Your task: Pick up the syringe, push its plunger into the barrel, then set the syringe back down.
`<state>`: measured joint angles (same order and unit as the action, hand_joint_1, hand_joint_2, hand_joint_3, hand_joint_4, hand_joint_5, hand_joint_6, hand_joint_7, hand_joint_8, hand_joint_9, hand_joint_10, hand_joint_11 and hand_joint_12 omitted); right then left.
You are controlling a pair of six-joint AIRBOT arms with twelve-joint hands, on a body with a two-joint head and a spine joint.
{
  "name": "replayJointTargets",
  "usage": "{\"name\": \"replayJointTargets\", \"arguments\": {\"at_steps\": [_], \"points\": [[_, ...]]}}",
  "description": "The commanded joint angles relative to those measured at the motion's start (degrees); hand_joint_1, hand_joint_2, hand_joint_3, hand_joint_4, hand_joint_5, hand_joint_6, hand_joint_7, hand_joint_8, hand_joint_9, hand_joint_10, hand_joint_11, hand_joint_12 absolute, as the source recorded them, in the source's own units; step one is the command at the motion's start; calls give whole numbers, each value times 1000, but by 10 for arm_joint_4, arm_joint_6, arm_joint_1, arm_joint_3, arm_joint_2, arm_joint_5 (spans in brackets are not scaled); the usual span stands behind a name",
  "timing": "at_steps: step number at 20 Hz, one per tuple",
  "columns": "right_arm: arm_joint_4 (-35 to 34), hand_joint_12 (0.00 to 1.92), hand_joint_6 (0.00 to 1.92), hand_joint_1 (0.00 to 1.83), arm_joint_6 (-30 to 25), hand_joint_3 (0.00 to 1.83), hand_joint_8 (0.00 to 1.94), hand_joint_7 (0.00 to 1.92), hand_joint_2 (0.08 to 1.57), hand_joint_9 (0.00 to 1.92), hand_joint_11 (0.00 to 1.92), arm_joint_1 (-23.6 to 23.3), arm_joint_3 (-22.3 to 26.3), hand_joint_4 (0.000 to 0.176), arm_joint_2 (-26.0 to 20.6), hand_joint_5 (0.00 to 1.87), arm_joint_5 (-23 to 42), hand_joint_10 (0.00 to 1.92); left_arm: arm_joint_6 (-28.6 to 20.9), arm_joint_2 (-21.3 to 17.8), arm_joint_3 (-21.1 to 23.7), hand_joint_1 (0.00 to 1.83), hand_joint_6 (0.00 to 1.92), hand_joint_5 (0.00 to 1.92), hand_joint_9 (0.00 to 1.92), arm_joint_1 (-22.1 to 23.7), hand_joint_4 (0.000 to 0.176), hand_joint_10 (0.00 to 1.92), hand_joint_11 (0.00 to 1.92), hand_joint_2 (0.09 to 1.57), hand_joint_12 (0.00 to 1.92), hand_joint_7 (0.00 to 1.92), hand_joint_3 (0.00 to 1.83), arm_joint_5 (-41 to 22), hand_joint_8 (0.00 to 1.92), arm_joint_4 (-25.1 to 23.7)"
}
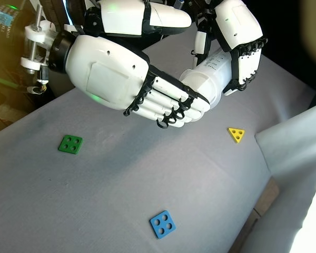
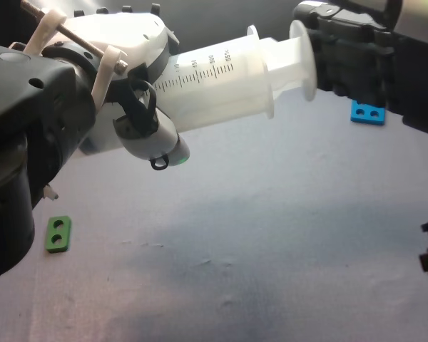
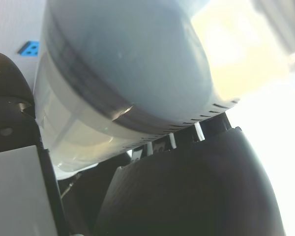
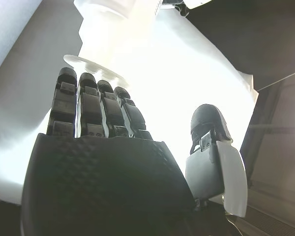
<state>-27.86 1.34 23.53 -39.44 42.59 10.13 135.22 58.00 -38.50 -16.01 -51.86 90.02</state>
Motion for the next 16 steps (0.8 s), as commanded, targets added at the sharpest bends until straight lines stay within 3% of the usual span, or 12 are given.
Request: {"name": "replayJointTargets", "arguments": {"at_steps": [1, 10, 16], "points": [[16, 0, 0, 0, -1, 0, 0, 0, 1156, 0, 0, -6, 13, 0, 18, 0, 33, 0, -11, 9, 7, 1375, 1085, 885, 908, 11, 0, 1205, 740, 1117, 1033, 1006, 0, 45, 928, -70], [-4, 0, 0, 0, 14, 0, 0, 0, 1161, 0, 0, -3, 13, 0, 42, 0, 46, 0, -11, 9, 9, 1376, 1111, 880, 926, 8, 0, 1178, 736, 1113, 1049, 1018, 0, 41, 881, -71], [-5, 0, 0, 0, 4, 0, 0, 0, 1160, 0, 0, 5, 0, 0, -8, 0, 23, 0, -11, 9, 9, 1377, 1087, 900, 922, 3, 0, 1176, 736, 1109, 1048, 1030, 0, 41, 867, -72]]}}
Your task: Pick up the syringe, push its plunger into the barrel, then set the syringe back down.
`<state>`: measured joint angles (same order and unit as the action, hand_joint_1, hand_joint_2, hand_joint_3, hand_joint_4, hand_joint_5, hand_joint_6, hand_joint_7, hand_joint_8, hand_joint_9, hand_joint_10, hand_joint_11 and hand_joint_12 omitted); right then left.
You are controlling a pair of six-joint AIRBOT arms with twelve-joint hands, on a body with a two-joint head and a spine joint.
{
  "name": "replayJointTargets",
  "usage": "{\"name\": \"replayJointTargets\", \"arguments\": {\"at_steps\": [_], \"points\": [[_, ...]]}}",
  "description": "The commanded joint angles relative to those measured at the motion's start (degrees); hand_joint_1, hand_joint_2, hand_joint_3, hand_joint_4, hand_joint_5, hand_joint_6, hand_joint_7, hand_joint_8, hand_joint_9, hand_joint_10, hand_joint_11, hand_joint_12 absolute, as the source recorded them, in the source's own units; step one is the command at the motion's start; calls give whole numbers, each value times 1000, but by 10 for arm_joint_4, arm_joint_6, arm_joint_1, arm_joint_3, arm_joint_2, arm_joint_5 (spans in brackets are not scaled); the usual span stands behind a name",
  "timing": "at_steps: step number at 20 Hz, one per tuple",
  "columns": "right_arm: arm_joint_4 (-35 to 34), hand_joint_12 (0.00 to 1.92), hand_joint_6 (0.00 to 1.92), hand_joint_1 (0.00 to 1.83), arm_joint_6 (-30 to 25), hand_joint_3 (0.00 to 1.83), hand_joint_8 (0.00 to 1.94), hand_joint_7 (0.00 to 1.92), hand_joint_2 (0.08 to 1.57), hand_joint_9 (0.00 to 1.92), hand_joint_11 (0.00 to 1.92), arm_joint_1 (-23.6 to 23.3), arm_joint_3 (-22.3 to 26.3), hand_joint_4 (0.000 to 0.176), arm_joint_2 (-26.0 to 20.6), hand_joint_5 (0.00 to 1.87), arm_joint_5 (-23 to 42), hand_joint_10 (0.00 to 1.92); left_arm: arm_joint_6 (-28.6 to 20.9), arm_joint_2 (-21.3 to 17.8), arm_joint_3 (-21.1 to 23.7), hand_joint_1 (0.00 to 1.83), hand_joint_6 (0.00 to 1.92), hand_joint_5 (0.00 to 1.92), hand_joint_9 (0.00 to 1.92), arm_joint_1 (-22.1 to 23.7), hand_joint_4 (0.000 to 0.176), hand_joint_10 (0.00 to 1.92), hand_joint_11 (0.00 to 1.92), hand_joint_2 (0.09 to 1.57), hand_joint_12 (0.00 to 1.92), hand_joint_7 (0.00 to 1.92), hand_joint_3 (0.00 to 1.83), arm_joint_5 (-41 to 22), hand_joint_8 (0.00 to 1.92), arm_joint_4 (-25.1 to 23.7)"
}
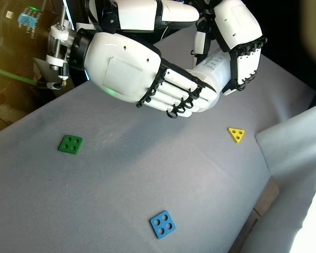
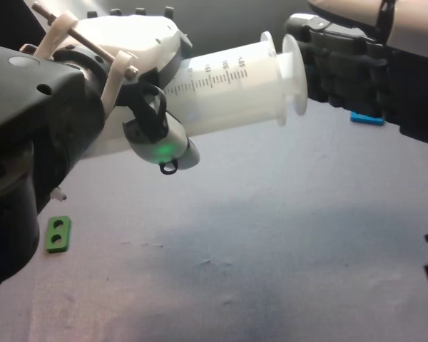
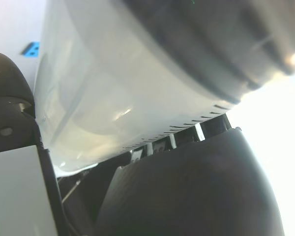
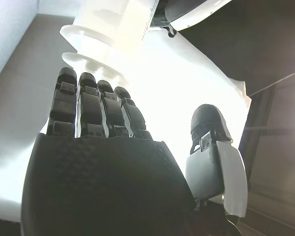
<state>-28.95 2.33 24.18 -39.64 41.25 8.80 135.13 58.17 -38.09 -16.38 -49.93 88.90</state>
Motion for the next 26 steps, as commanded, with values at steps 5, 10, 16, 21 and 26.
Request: {"name": "replayJointTargets", "arguments": {"at_steps": [5, 10, 16, 21, 26], "points": [[6, 0, 0, 0, -18, 1, 0, 0, 1171, 0, 0, -2, -15, 0, -28, 0, 24, 0, -10, 7, 4, 1378, 1054, 906, 926, 0, 0, 1184, 738, 1108, 1046, 1026, 0, 22, 884, -68], [22, 0, 0, 0, -15, 0, 0, 0, 1167, 0, 0, 11, -39, 0, -50, 0, 14, 0, -11, 7, 3, 1380, 1023, 921, 944, -8, 0, 1154, 732, 1099, 1041, 1040, 0, 22, 866, -78], [172, 0, 0, 0, 41, 0, 0, 0, 1171, 0, 0, 60, -97, 0, -50, 0, 95, 0, -10, 7, 3, 1379, 1044, 928, 931, -34, 0, 1160, 729, 1100, 1043, 1041, 0, 22, 850, -105], [319, 0, 0, 0, 39, 0, 0, 0, 1167, 0, 0, 86, -143, 0, -50, 0, 171, 0, -9, 16, 6, 1379, 1063, 890, 944, -77, 0, 1161, 746, 1106, 1045, 1032, 0, 20, 880, -141], [508, 0, 0, 0, 4, 1, 0, 0, 1171, 0, 0, 86, -155, 0, -50, 0, 229, 0, -10, 29, 10, 1377, 1036, 918, 928, -108, 0, 1191, 741, 1106, 1046, 1020, 1, 13, 878, -158]]}}
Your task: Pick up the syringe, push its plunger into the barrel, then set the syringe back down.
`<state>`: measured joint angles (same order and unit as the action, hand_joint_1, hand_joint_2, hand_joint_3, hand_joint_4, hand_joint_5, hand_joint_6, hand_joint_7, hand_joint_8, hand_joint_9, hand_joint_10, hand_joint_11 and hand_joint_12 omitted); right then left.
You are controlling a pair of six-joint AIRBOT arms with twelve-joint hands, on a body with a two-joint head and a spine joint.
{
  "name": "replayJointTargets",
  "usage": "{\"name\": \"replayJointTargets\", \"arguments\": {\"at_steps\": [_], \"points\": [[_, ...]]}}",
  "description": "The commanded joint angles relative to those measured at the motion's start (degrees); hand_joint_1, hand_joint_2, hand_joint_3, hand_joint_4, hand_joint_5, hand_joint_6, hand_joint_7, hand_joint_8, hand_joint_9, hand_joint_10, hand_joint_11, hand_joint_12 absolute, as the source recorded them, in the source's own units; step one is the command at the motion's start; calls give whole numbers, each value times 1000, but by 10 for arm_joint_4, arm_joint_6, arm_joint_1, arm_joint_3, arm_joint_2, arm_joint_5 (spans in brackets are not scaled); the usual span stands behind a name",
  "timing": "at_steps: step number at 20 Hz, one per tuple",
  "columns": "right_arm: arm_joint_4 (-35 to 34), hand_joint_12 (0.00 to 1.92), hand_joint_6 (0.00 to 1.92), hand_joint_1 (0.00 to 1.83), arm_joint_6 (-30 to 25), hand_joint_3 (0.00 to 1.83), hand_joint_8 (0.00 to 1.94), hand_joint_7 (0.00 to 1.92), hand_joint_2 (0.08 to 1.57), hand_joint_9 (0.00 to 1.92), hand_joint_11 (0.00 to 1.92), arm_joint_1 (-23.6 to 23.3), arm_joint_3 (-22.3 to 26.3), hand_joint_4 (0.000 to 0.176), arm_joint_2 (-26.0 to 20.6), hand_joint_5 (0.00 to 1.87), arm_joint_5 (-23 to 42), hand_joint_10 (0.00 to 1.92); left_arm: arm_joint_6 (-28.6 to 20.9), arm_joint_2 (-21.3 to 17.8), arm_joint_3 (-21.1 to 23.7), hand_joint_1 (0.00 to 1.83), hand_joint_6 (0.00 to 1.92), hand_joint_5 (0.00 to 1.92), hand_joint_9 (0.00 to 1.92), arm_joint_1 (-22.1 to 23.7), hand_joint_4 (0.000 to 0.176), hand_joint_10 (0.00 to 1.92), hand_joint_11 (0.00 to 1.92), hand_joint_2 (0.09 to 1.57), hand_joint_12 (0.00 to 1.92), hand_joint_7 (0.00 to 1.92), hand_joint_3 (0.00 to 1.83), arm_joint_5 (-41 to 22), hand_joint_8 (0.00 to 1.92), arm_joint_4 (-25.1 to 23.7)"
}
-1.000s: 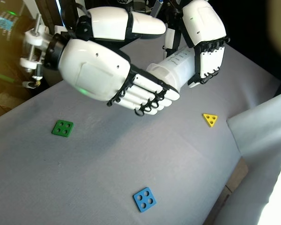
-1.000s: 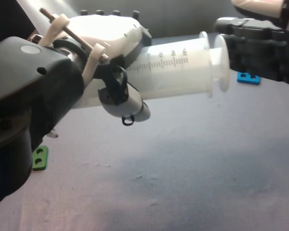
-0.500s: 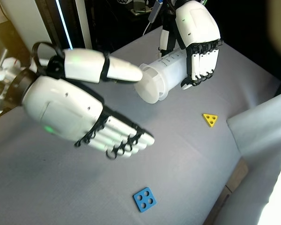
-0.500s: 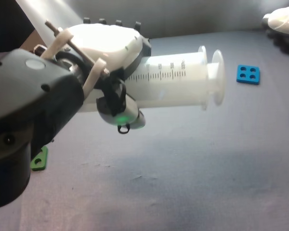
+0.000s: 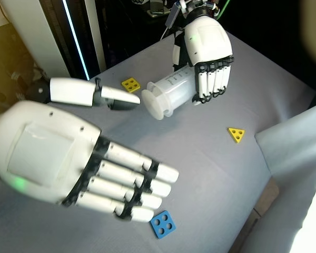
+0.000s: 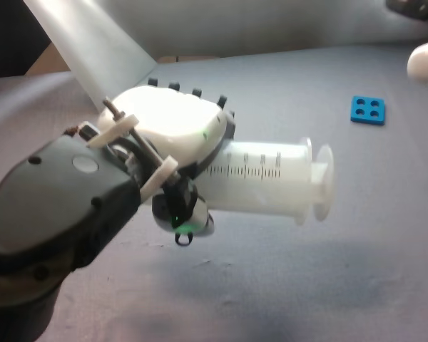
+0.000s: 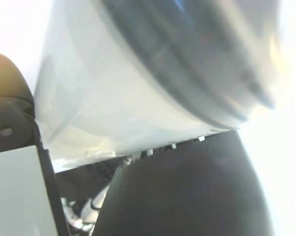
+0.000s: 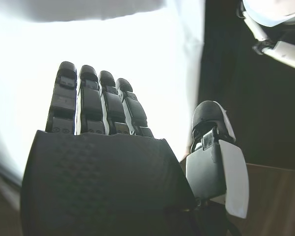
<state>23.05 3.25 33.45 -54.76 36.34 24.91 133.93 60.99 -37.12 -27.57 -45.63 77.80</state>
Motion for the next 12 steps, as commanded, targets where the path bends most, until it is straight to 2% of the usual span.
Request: {"name": "replayJointTargets", "arguments": {"at_steps": [1, 3, 6, 12], "points": [[25, 0, 0, 0, -20, 2, 0, 0, 1173, 0, 0, -6, -7, 0, 0, 0, 81, 0, 1, 4, 0, 1377, 1049, 911, 929, -1, 0, 1190, 740, 1108, 1046, 1018, 1, -31, 876, -47], [96, 0, 0, 0, -32, 0, 0, 0, 1167, 0, 0, -6, -10, 0, 1, 0, 110, 0, -3, 11, 0, 1374, 1076, 875, 908, -13, 0, 1221, 723, 1121, 1054, 997, 0, -36, 940, -52], [169, 0, 0, 0, -65, 0, 0, 0, 1167, 0, 0, -3, -17, 0, 11, 0, 113, 0, -12, 22, -5, 1376, 1055, 908, 912, -30, 0, 1196, 718, 1110, 1050, 1021, 0, -43, 892, -53], [218, 0, 0, 0, -67, 1, 0, 0, 1169, 0, 0, 13, -50, 0, 37, 0, 98, 0, -31, 58, -31, 1379, 1015, 905, 929, -55, 0, 1189, 719, 1107, 1090, 1029, 0, -57, 902, -53]]}}
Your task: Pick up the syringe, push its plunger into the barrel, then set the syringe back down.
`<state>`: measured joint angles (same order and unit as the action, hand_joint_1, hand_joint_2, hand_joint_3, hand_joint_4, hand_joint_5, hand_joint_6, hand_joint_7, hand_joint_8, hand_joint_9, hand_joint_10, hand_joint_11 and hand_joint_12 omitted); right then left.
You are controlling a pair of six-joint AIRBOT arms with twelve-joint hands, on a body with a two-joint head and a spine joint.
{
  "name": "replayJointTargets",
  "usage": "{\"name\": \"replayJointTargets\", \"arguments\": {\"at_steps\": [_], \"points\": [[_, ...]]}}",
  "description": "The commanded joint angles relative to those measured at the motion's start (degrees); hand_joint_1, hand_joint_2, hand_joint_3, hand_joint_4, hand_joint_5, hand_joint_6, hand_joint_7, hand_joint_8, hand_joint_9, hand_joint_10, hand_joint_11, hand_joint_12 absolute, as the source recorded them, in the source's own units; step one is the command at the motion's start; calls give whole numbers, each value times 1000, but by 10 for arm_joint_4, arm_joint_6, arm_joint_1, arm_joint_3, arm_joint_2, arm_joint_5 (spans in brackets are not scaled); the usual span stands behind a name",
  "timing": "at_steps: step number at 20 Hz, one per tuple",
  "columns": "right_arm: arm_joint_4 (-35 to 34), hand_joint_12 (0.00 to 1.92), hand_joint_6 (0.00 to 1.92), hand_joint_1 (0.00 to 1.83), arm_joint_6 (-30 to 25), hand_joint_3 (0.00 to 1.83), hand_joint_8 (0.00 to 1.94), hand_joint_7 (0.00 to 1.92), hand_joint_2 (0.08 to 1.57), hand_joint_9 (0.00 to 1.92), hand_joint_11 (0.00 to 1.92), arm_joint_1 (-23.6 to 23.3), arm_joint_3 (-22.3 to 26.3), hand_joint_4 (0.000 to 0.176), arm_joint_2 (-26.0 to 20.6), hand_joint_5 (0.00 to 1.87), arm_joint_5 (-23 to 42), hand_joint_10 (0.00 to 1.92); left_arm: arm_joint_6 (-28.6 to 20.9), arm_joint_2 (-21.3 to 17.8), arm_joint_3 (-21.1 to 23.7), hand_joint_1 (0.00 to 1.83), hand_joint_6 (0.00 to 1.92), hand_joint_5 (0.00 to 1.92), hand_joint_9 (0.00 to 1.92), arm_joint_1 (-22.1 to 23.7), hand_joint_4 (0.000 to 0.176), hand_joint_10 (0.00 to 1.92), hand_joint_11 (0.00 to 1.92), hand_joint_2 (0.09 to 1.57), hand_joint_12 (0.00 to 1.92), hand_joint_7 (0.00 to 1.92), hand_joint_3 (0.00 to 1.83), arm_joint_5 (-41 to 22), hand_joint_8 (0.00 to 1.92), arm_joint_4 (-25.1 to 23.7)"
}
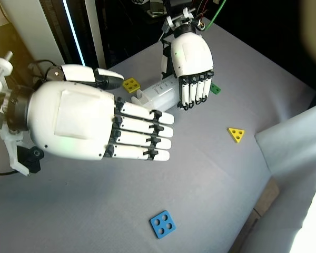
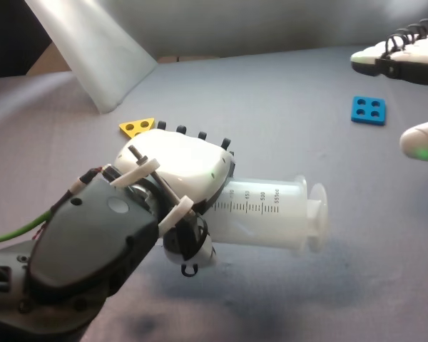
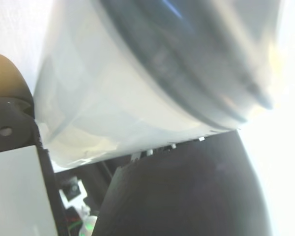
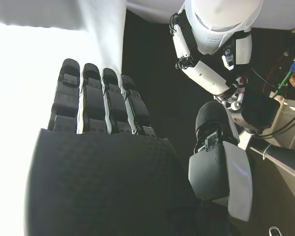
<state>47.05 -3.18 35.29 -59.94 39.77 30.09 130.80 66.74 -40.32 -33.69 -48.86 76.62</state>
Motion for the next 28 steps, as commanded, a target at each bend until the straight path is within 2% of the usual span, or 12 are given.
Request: {"name": "replayJointTargets", "arguments": {"at_steps": [1, 8, 13, 18, 19, 21, 23, 24, 25, 26, 27, 28], "points": [[-8, 0, 0, 0, -6, 0, 0, 0, 1167, 0, 0, -6, 2, 0, 4, 0, 46, 0, -2, 5, -3, 1379, 1008, 913, 932, 2, 0, 1185, 729, 1104, 1078, 1034, 0, -25, 890, -41], [18, 0, 0, 0, -16, 0, 0, 0, 1165, 0, 0, 5, -16, 0, 31, 0, 46, 0, -17, 30, -33, 1374, 1063, 893, 896, -16, 0, 1237, 688, 1120, 1101, 997, 0, -27, 929, -43], [61, 0, 0, 0, -32, 0, 0, 0, 1164, 0, 0, 7, -19, 0, 33, 0, 48, 0, -19, 32, -34, 1375, 1085, 881, 918, -18, 0, 1207, 704, 1117, 1097, 1001, 1, -27, 917, -44], [71, 0, 0, 0, -32, 0, 0, 0, 1160, 0, 0, 6, -19, 0, 34, 0, 50, 0, -20, 34, -35, 1374, 1104, 874, 916, -25, 0, 1215, 713, 1119, 1085, 1005, 0, -27, 897, -44], [73, 0, 0, 0, -32, 0, 0, 0, 1161, 0, 0, 6, -19, 0, 34, 0, 50, 0, -20, 34, -35, 1376, 1099, 880, 927, -26, 0, 1195, 728, 1113, 1073, 1017, 0, -27, 875, -44], [75, 0, 0, 0, -32, 0, 0, 0, 1163, 0, 0, 6, -19, 0, 34, 0, 50, 0, -21, 34, -36, 1371, 1169, 848, 910, -30, 0, 1177, 734, 1127, 1009, 973, 0, -27, 962, -44], [76, 0, 0, 0, -32, 0, 0, 0, 1164, 0, 0, 5, -19, 0, 36, 0, 50, 0, -21, 34, -36, 1370, 1097, 893, 898, -32, 0, 1189, 702, 1124, 964, 957, 0, -27, 984, -45], [76, 0, 0, 0, -32, 0, 0, 0, 1165, 0, 0, 5, -19, 0, 36, 0, 50, 0, -21, 34, -36, 1244, 1144, 832, 855, -32, 0, 729, 627, 1146, 888, 981, 1, -27, 1047, -45], [76, 0, 0, 0, -32, 0, 0, 0, 1164, 0, 0, 5, -19, 0, 37, 0, 50, 0, -22, 34, -36, 1123, 464, 712, 811, -33, 0, 450, 546, 1107, 801, 832, 0, -27, 497, -45], [77, 0, 0, 0, -32, 0, 0, 0, 1164, 0, 0, 5, -19, 0, 38, 0, 49, 0, -23, 34, -36, 1015, 43, 661, 758, -33, 0, 119, 403, 1086, 756, 788, 0, -27, 58, -45], [78, 0, 0, 0, -32, 0, 0, 0, 1164, 0, 0, 4, -19, 0, 39, 0, 49, 0, -23, 34, -36, 1015, 43, 661, 758, -33, 0, 119, 403, 1086, 756, 788, 0, -27, 58, -45], [78, 0, 0, 0, -31, 0, 0, 0, 1159, 0, 0, 3, -19, 0, 39, 0, 47, 0, -23, 34, -36, 808, 8, 504, 602, -33, 0, 31, 261, 1107, 712, 617, 8, -27, 11, -45]]}}
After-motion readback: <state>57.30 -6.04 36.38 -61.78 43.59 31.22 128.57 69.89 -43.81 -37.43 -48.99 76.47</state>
